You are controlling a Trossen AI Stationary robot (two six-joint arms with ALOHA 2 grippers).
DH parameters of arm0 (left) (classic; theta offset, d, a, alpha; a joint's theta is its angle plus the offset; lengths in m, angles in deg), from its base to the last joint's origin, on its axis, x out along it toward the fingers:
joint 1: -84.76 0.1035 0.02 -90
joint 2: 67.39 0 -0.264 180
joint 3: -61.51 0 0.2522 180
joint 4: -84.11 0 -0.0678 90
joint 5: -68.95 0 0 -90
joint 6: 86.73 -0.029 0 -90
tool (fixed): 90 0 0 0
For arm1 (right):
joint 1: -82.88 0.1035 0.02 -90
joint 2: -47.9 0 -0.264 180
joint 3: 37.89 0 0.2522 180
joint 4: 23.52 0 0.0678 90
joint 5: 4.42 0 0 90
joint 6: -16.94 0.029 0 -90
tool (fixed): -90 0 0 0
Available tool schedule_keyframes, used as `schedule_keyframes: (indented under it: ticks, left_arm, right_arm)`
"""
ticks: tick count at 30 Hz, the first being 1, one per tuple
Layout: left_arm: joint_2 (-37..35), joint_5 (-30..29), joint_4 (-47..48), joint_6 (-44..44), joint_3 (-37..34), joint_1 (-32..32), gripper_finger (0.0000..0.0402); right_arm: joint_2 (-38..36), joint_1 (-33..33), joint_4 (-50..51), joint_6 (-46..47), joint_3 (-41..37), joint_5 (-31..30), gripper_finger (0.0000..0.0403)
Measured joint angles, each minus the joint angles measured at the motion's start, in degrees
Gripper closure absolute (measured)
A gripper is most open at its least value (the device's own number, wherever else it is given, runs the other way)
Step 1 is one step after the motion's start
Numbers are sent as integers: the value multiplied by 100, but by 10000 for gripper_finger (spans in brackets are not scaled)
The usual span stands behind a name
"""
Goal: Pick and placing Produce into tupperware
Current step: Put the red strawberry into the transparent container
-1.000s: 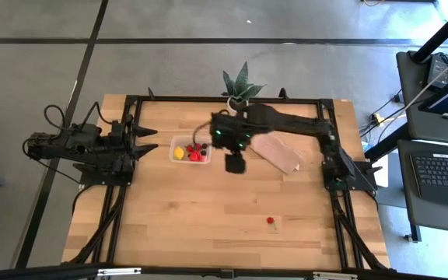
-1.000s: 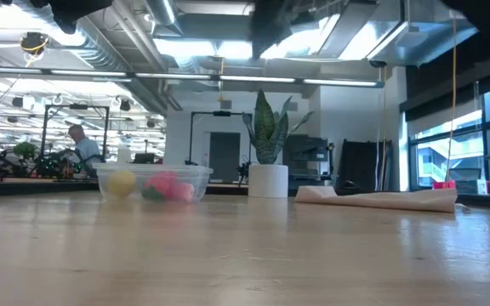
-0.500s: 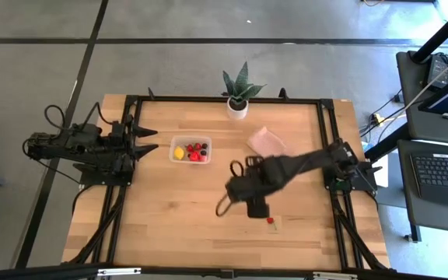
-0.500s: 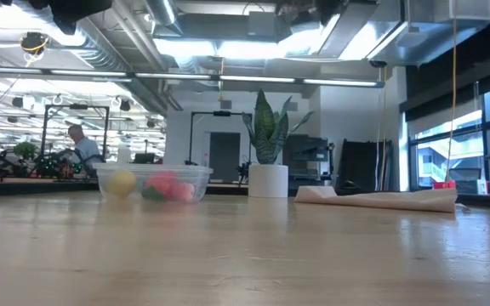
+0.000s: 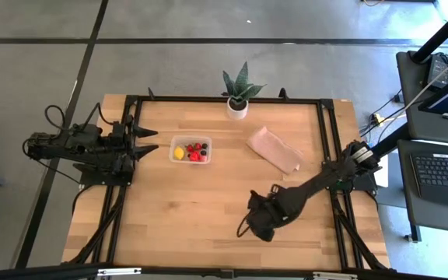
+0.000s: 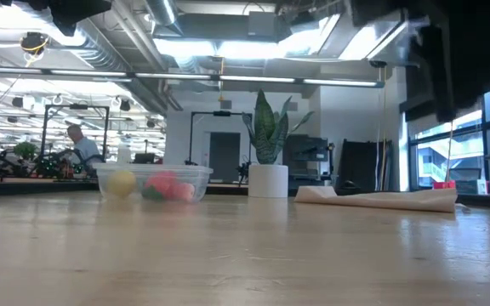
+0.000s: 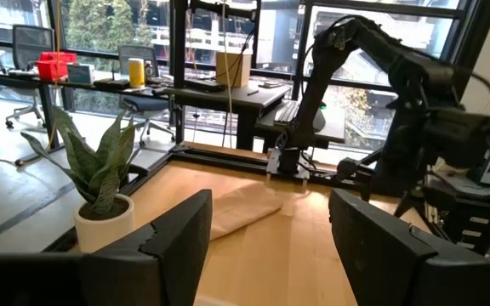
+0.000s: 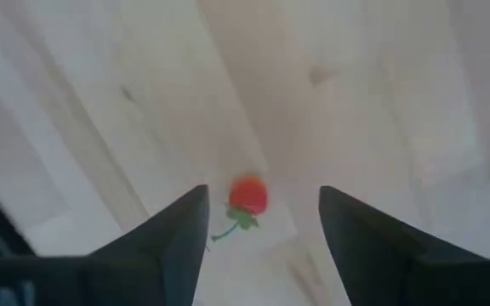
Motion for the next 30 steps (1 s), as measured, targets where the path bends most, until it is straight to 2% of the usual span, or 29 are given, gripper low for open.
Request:
schedule_keyframes:
  ticks: [5, 12, 30]
  left_arm:
    - [0, 0, 0, 0, 0, -1, 172]
    - [0, 0, -2, 0, 0, 0, 172]
    - [2, 0, -5, 8, 0, 0, 172]
  right_arm:
    - [-46, 163, -595, 902, -648, 299, 188]
    - [-48, 302, -1463, 1534, -1219, 353, 190]
    - [-96, 319, -2608, 1870, -2354, 383, 189]
